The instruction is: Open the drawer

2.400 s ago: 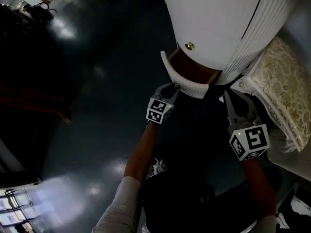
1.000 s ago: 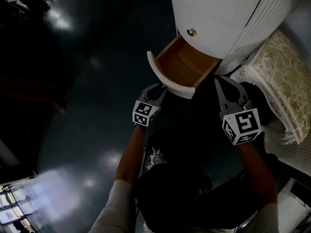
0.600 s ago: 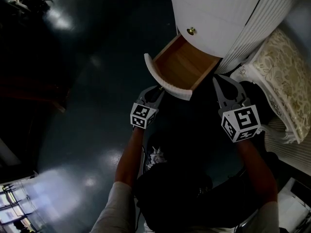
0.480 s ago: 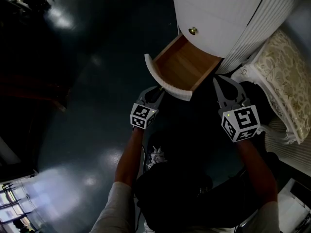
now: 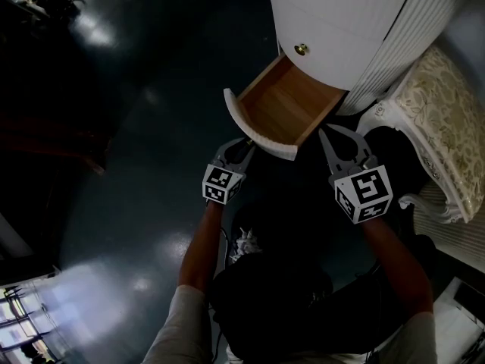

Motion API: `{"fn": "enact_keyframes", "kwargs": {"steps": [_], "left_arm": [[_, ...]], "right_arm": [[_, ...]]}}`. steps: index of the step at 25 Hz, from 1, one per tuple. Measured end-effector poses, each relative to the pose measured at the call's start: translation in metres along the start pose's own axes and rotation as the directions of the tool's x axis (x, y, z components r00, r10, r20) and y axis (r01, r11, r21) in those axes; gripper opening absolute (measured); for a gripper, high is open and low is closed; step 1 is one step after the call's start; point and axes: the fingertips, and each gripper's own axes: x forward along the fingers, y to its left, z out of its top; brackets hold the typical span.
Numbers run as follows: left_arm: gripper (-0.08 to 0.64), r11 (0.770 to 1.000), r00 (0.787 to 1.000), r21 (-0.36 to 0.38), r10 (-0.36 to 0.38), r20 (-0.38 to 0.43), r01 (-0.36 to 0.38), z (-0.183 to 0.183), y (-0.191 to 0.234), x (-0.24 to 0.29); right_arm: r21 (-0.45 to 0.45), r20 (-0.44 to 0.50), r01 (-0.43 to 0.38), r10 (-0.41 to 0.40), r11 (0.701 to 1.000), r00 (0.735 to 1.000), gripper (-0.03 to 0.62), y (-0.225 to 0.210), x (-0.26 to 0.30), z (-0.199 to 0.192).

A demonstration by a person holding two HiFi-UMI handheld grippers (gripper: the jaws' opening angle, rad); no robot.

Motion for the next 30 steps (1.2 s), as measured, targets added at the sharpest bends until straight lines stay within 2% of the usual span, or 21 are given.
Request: {"fn": "enact_keyframes", "kwargs": {"steps": [17, 21, 30], "left_arm": [[0.106, 1.000, 1.000, 0.004, 0.020, -0.012, -0.020, -0.005, 0.002, -0.020], [0.106, 0.999, 1.000, -0.027, 0.025, -0.001, -0.025, -0.009, 0.002, -0.023], [0.106, 0.999, 0.999, -0.033, 0.039, 0.013, -0.038, -0.008, 0.004, -0.025]], "right_arm": [[0.043, -0.013, -0.015, 0.016, 0.999, 1.000, 0.015, 0.007, 0.013, -0.009], [0.042, -0.012, -0.012, 0.012, 0.999, 1.000, 0.015, 0.003, 0.011, -0.012], [0.062, -0.023, 0.005, -0.004, 0.998, 1.000, 0.015, -0.004, 0.011, -0.017]]}}
